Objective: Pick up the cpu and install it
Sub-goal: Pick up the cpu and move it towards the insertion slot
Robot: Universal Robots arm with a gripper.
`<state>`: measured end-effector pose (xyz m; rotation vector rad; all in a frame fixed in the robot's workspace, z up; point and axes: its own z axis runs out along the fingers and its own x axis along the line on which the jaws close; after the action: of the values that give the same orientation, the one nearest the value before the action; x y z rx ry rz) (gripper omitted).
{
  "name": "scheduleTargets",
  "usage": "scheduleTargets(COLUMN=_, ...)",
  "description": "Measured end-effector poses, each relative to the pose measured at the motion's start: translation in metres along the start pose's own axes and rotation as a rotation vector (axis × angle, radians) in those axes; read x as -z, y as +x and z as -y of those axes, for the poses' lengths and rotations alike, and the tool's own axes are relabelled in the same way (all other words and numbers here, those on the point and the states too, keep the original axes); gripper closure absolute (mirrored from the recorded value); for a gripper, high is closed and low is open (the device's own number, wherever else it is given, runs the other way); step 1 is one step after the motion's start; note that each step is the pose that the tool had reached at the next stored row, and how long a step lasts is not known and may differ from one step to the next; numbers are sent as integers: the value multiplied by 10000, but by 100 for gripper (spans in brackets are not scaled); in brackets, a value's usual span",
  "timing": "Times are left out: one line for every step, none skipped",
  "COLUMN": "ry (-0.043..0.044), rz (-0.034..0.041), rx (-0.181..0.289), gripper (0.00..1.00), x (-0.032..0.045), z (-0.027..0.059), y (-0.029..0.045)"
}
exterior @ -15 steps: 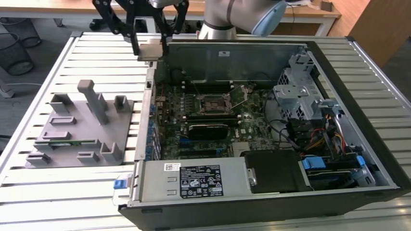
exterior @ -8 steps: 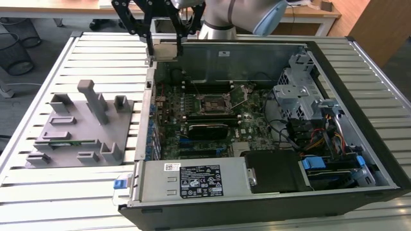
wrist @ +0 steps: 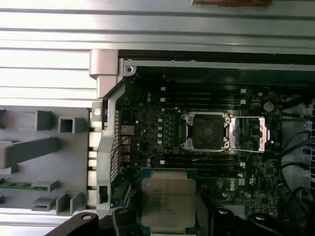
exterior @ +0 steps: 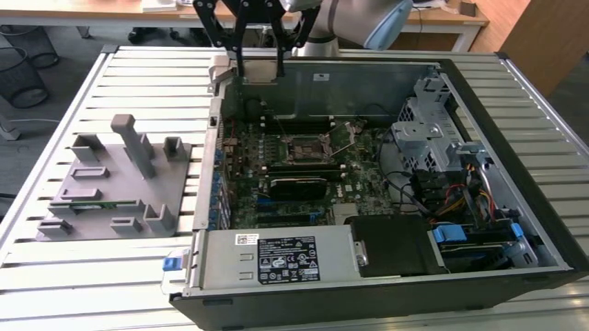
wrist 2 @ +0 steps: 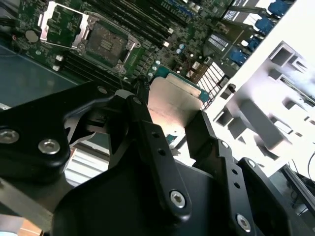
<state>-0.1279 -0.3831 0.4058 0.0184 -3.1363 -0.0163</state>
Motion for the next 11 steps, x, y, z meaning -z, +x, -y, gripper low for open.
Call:
scheduleTargets(ry=0, rz=1, rx=-7, gripper=46, x=-4, z=-8, y=-27)
scheduleTargets(ry=-1, rz=1, rx=-10, gripper=46, x=-8, z=-15, y=-56)
scheduleTargets(ry=-1, rz=1, rx=-13, gripper=46, x=-12, z=-21, y=-88)
scheduleTargets(ry=-2, rz=2, rx=-14, gripper=46, x=-16, z=-26, y=-122)
scheduleTargets(ry=-1, rz=1, rx=-14, gripper=46, x=-19, z=-31, y=-154)
scheduleTargets(ry=-1, rz=0, rx=-14, gripper=46, x=-22, z=-36, y=-187)
scheduleTargets(ry=0, rz=-1, rx=-14, gripper=46, x=-25, z=-41, y=-218)
scheduleTargets(ry=0, rz=-2, rx=-15, gripper=46, x=-28, z=-47, y=-241)
scheduleTargets(ry=-1, rz=-1, rx=-15, gripper=46, x=-31, z=-55, y=-263)
scheduleTargets(ry=-1, rz=-1, rx=-14, gripper=46, x=-34, z=-64, y=-285)
scheduleTargets(ry=-1, rz=-1, rx=-14, gripper=46, x=-37, z=-71, y=-303)
